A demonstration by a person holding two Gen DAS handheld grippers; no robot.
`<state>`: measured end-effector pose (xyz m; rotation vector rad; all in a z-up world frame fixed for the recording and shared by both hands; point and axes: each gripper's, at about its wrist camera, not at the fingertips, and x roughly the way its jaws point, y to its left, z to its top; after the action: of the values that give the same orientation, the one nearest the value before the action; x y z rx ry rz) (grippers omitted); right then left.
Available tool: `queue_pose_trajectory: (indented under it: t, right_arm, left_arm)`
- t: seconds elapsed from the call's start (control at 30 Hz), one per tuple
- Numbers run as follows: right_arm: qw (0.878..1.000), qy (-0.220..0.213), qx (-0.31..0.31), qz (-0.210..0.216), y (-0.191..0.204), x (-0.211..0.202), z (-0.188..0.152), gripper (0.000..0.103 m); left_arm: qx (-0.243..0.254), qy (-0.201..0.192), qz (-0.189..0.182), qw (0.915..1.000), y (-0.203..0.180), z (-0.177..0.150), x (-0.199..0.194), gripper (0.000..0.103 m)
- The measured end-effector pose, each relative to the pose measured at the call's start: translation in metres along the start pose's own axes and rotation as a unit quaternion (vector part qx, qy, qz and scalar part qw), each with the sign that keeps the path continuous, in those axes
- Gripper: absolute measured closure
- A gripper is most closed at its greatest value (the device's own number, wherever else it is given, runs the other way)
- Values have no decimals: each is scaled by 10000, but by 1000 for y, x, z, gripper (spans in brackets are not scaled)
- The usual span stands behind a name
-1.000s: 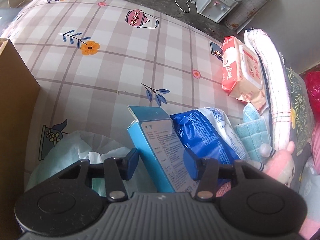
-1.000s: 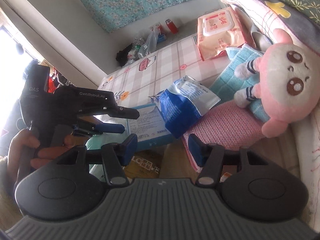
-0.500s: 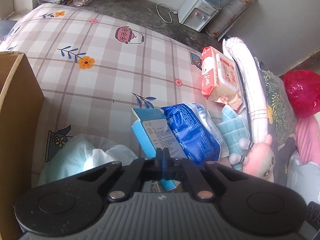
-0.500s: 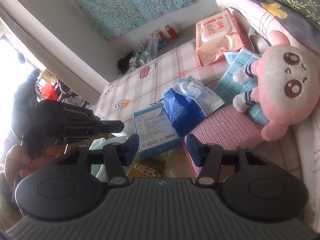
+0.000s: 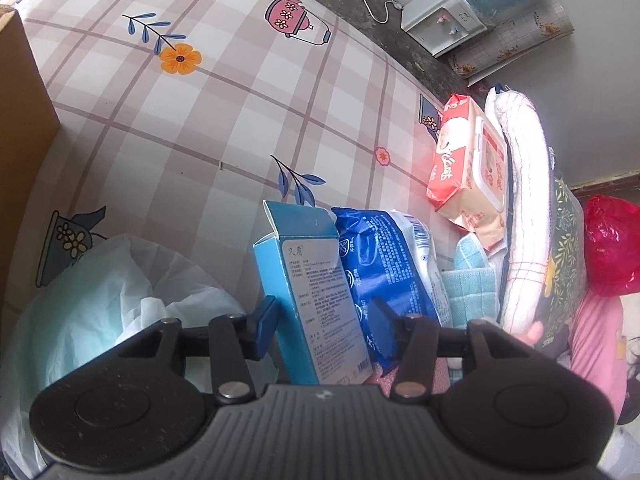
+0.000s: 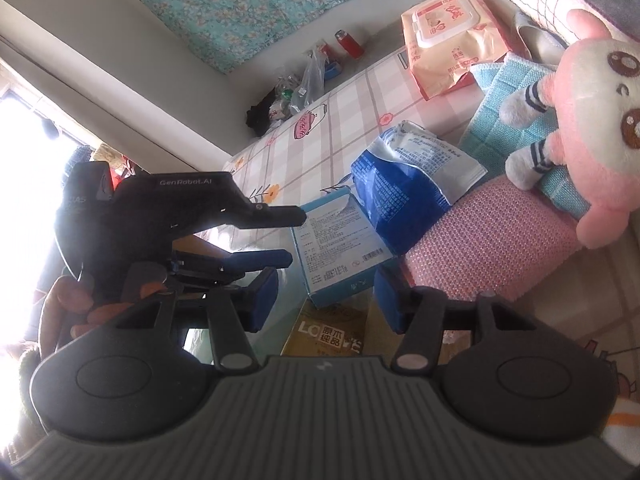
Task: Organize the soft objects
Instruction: 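Reach the left tool to the light-blue medicine box and close on it, then lift the light-blue box with the left tool toward the cardboard box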
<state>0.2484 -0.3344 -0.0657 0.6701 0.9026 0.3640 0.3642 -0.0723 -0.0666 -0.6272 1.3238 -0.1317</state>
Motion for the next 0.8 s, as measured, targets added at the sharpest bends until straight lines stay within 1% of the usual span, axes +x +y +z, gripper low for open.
queue_pose_trajectory:
  t: [0.07,0.13,0.17,0.2,0.27,0.33,0.37,0.43,0.47,0.5,0.6,0.67,0.73,0.77,0.8]
  right_arm:
    - [10000,-11,32,-9,-3,0,0,49]
    - [10000,-26,82,-17,-8,0,0,49]
    - [9999,-29,107,-22,-10,0,-1,49]
    - [9999,-34,132,-26,-11,-1,-1,49]
    - [9999,-35,165,-38,-12,-1,-2,49]
    - [9998,-33,168,-50,-14,-3,-4,49]
    - [9998,-30,165,-59,-14,-4,-5,49]
    - [9998,-37,160,-65,-13,-6,-6,49]
    - [9999,-44,147,-61,-13,-7,-6,49]
    - [9999,-58,141,-66,-12,-9,-6,49]
    - [9999,-113,84,-79,-11,-12,-6,49]
    - [9998,-121,88,-92,-12,-13,-5,49]
    - [9998,-127,109,-96,-15,-13,-4,49]
    - [9998,-131,124,-103,-16,-13,-4,49]
    - [9997,-136,147,-110,-17,-14,-5,49]
  left_arm:
    - [-102,-17,133,9999,0,2,7,53]
    - [-202,-72,193,9996,2,2,12,63]
    - [-233,-100,238,9994,3,2,13,74]
    - [-276,-103,246,9993,6,2,14,80]
    - [-526,-68,48,9986,14,4,17,80]
    - [-680,-22,-36,9977,20,5,19,79]
    - [-781,13,-82,9969,23,5,21,77]
    - [-850,32,-121,9963,24,6,23,67]
    - [-833,49,-111,9964,24,6,24,59]
    - [-817,50,-92,9966,23,6,25,53]
    - [-728,165,-62,9972,19,8,31,44]
    - [-700,259,-43,9972,16,8,36,44]
    - [-684,285,-41,9972,14,7,39,52]
    - [-640,295,-34,9975,12,6,40,60]
    - [-623,273,-29,9977,11,6,39,63]
